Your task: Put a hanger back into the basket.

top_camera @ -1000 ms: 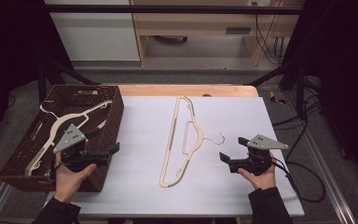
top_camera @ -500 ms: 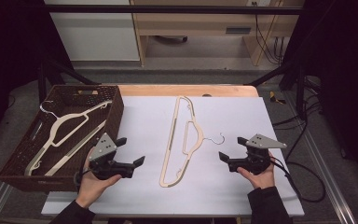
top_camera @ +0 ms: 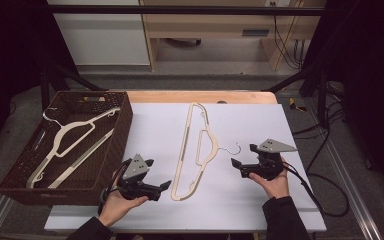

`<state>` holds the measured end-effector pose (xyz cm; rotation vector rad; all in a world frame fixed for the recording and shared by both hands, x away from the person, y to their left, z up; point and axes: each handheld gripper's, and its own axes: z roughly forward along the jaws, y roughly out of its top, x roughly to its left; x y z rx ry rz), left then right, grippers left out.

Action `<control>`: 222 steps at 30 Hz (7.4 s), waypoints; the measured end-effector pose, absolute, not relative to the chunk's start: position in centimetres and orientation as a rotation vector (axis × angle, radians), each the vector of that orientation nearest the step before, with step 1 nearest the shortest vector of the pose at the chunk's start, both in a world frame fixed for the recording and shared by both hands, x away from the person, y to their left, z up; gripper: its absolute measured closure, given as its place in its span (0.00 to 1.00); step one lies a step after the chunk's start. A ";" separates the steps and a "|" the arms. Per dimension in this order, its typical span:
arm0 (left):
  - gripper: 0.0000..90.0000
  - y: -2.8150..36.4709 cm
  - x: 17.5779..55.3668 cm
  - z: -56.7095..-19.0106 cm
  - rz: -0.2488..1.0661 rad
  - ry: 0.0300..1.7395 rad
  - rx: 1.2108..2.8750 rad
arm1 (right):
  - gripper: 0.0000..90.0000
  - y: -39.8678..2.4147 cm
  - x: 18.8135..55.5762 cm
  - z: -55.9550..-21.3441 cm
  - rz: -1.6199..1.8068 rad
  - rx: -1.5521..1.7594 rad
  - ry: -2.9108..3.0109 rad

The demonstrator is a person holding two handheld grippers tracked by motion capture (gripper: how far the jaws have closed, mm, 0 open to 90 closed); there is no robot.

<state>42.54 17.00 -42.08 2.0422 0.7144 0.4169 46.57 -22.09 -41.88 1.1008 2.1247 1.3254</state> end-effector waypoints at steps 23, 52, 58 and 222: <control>0.22 14.2 44.1 -43.6 0.350 0.768 2.090 | 0.28 -20.2 50.6 -45.0 1.199 1.140 2.202; 0.80 3.5 45.7 -47.2 0.398 0.945 2.278 | 0.21 -22.0 48.5 -43.1 1.285 1.137 2.131; 0.84 3.4 45.8 -47.1 0.377 1.004 2.263 | 0.21 -21.9 48.6 -43.3 1.283 1.130 2.143; 0.91 9.7 48.2 -40.9 0.593 0.853 2.191 | 0.26 -19.8 45.8 -37.9 1.405 0.977 2.176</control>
